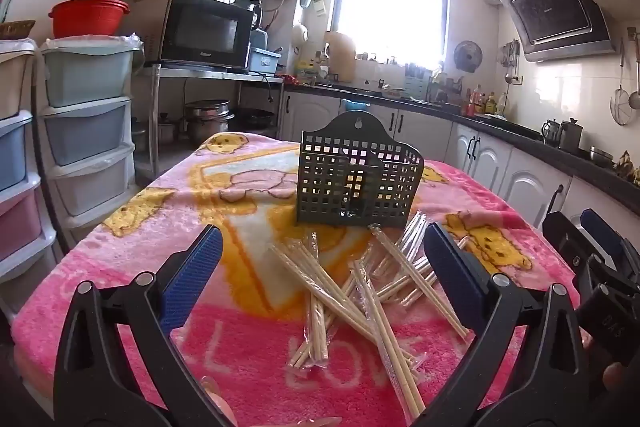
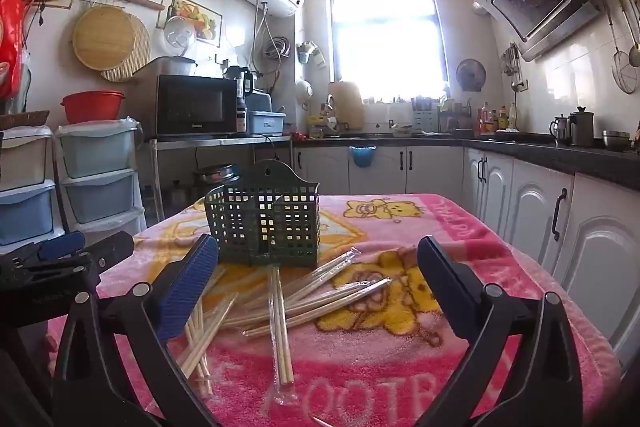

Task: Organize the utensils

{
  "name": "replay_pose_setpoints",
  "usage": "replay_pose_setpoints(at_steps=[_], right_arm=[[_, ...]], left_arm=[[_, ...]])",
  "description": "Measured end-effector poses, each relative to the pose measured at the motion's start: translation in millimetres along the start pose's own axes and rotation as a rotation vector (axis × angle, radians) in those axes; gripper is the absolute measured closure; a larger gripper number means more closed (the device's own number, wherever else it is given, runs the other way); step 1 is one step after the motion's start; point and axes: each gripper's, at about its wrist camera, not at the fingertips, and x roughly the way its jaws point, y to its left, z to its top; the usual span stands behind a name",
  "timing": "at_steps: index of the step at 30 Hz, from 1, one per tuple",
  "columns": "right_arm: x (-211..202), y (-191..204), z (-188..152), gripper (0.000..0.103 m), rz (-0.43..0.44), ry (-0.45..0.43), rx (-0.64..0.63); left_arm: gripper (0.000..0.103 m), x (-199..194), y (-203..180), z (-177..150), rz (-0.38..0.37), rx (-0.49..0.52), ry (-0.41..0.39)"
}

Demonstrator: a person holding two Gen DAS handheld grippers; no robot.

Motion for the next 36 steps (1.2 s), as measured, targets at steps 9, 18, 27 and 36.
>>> replay_pose_setpoints(at_steps=[9, 18, 27, 36], right_arm=[[-2.8, -0.7, 2.9, 0.006, -0.002, -0.008, -0.003], [-4.5, 1.1, 2.7, 0.006, -0.001, -0.008, 0.003], [-3.3, -1.9, 0.4, 0.006, -0.001, -0.003, 0.014], [-2.2, -2.1, -1.1, 0.006, 0.0, 0.0, 0.019]], left_arm=[[0.01, 0.0, 0.4, 0.2, -0.002, -0.004, -0.002], [0.01, -2.6, -6.9, 6.3, -0.004, -0.004, -0.004], [0.01, -1.0, -4.5, 3.0, -0.007, -0.01, -0.005], [0.01, 0.5, 0.1, 0.5, -0.012, -0.017, -0.006]])
